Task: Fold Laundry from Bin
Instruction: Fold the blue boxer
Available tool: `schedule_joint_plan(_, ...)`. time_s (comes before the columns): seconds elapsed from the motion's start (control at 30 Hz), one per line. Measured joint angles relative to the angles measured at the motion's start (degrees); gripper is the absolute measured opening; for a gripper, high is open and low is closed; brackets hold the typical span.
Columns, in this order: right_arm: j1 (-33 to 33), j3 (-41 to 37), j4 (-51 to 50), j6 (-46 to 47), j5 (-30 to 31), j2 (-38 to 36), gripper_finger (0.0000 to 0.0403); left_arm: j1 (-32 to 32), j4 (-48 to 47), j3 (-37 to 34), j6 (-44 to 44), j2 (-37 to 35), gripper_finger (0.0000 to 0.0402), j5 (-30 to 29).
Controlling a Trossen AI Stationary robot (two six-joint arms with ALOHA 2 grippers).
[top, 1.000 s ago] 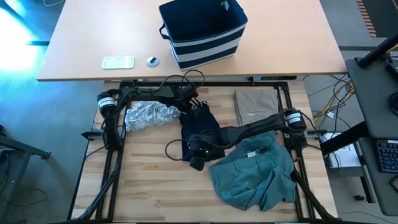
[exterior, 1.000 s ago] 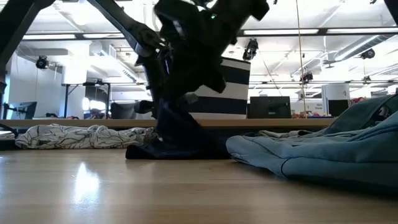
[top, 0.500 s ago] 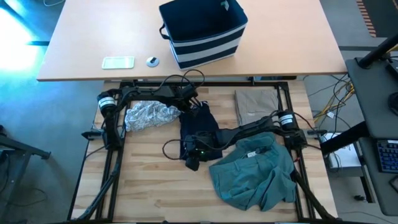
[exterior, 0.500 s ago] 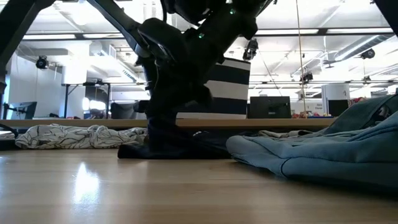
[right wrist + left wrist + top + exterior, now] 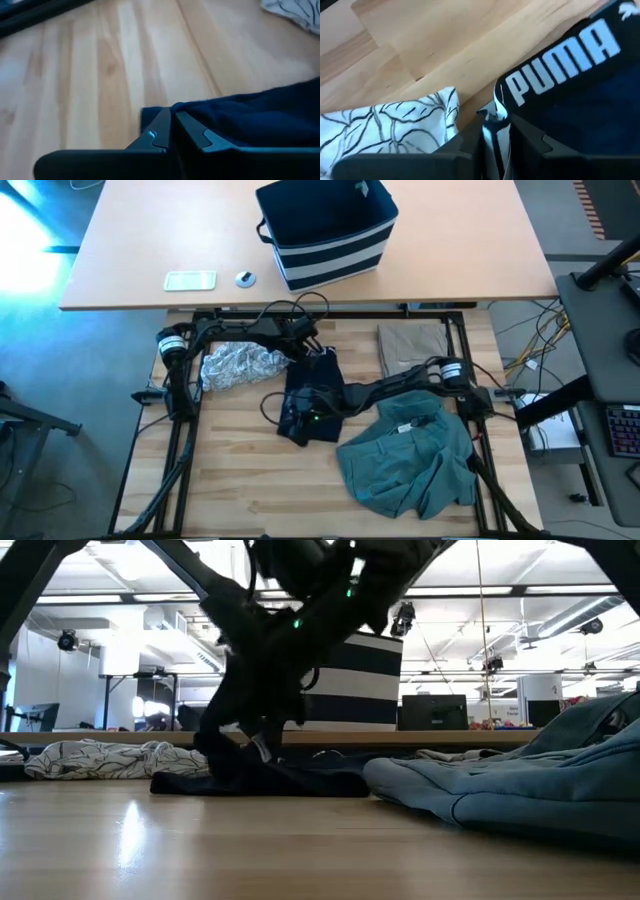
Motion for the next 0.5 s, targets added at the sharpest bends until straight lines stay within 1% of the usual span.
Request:
schedule_joint_plan(0.13,-0.33,0.02,3.00,0.94,-0.08,1.10,0.0009,0.01,-4.62,2.47,2.98,-0.03,0.0089,-0.03)
schedule_joint_plan(0.4,-0.74,0.04,6.54,-0.59,-0.22,1.75,0.0010,0.22,-20.29,10.14,8.69,-0.91,0.0162,-0.07)
schedule_joint_plan(0.5,-1.07,0.07,7.34,-0.55,-1.09,2.88,0.0022,0.20,-25.55,11.82,9.31,-1.82,0.0188,-0.06)
